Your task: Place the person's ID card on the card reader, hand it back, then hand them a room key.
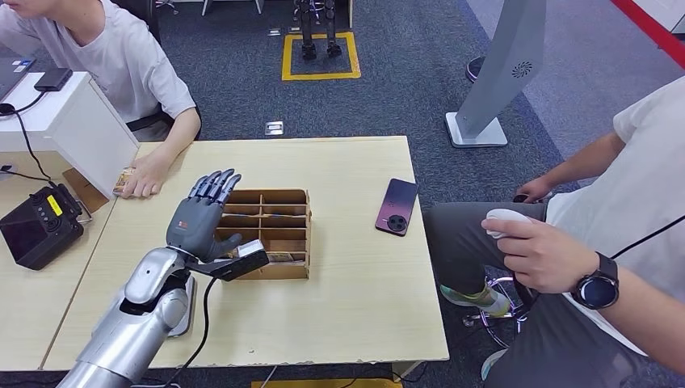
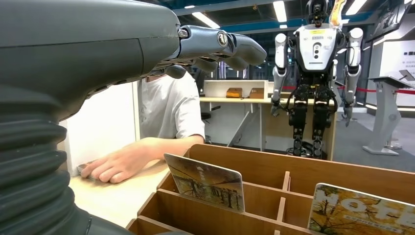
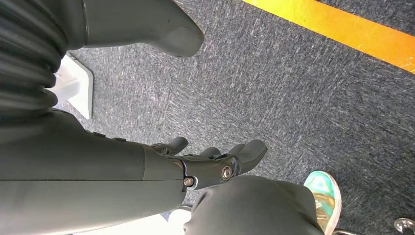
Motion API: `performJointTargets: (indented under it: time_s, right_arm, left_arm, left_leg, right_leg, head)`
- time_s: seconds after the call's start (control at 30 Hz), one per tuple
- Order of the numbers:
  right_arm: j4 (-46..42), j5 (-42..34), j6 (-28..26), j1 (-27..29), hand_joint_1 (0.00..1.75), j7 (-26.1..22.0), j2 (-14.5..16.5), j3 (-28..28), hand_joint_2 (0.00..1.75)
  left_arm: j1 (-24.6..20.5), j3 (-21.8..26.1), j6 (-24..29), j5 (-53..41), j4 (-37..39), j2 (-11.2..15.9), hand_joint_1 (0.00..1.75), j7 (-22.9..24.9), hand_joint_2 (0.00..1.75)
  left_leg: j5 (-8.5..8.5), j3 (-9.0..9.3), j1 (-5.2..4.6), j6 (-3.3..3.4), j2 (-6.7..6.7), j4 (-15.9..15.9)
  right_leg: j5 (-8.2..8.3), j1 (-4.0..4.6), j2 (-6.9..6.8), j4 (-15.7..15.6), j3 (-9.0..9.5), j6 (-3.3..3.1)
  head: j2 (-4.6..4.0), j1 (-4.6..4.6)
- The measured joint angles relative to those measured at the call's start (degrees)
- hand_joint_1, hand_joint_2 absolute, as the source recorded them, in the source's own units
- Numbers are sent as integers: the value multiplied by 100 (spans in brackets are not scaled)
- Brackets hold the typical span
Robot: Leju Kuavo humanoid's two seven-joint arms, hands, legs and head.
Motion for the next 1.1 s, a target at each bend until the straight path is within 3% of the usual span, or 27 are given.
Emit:
performJointTargets:
  time_s: [1.1]
  right_arm:
    - [2, 2, -25, -1, 0, -50, 0, 4, 175]
  left_arm:
    - [-55, 2, 255, -458, 236, 1, 0, 103, 175]
  left_leg:
    - [0, 0, 0, 0, 0, 0]
  right_leg:
    - [0, 0, 0, 0, 0, 0]
  head:
    - [0, 0]
